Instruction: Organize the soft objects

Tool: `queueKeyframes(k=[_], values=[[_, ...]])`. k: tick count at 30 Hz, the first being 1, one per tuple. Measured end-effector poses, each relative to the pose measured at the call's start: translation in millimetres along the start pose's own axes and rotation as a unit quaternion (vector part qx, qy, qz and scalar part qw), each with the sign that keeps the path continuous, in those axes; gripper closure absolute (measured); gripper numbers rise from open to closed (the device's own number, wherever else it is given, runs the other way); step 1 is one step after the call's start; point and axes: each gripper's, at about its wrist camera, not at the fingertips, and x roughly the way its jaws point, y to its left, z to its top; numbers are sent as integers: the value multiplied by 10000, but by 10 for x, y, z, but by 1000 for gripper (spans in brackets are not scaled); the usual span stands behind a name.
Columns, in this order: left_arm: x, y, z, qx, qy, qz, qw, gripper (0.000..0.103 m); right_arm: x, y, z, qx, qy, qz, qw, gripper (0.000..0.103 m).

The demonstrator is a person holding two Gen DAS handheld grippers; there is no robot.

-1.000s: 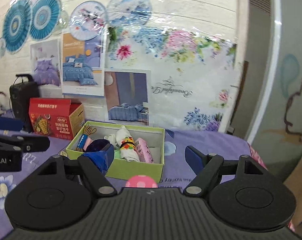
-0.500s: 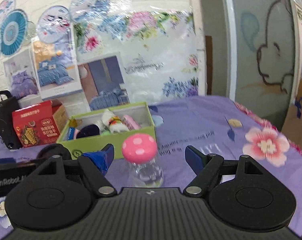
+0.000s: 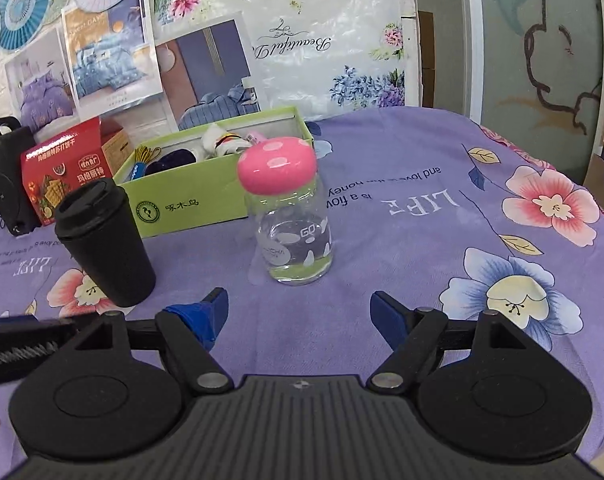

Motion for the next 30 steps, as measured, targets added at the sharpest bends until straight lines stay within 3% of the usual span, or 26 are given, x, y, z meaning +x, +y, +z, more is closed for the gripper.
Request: queueKeyframes(k=[6,13,25,30], values=[[-12,45,-51,-36,64,146,9999,37,-44,57,-51,-246,-37,-110,9996,39],[-172,-8,-100,48,-43,57,10000,37,-204,34,-58,-206,-232,-117,9995,39],[-304,-29,-170,177,-101,184,9996,37,-237,43,-121,-82,-53,326,9994,39],[-296,-42,-170,209,-100,204,9995,37,-237,32,-122,-73,-45,320,9994,39]])
